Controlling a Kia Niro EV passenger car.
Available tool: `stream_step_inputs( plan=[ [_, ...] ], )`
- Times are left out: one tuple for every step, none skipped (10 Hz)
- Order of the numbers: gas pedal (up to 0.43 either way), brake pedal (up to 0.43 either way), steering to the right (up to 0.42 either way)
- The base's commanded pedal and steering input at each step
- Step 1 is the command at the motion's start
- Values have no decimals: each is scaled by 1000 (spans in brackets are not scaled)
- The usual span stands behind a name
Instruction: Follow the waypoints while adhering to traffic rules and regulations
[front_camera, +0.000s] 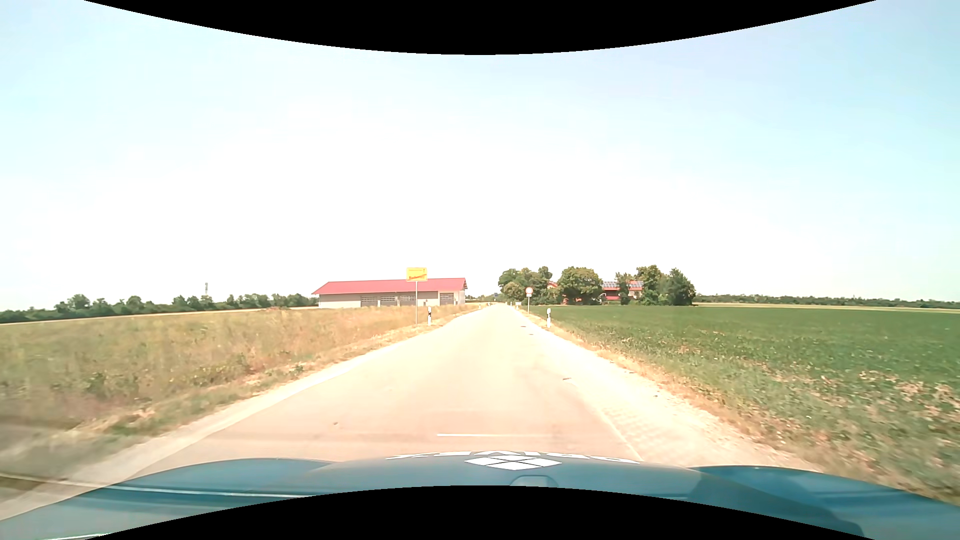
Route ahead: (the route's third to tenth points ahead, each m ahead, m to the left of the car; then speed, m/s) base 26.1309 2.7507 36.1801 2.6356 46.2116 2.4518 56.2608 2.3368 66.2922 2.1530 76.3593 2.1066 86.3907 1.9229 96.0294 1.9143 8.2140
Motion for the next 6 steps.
stream_step_inputs(
  plan=[
    [150, 0, -2],
    [150, 0, -1],
    [150, 0, 2],
    [150, 0, 2],
    [150, 0, 2],
    [150, 0, 2]
  ],
)
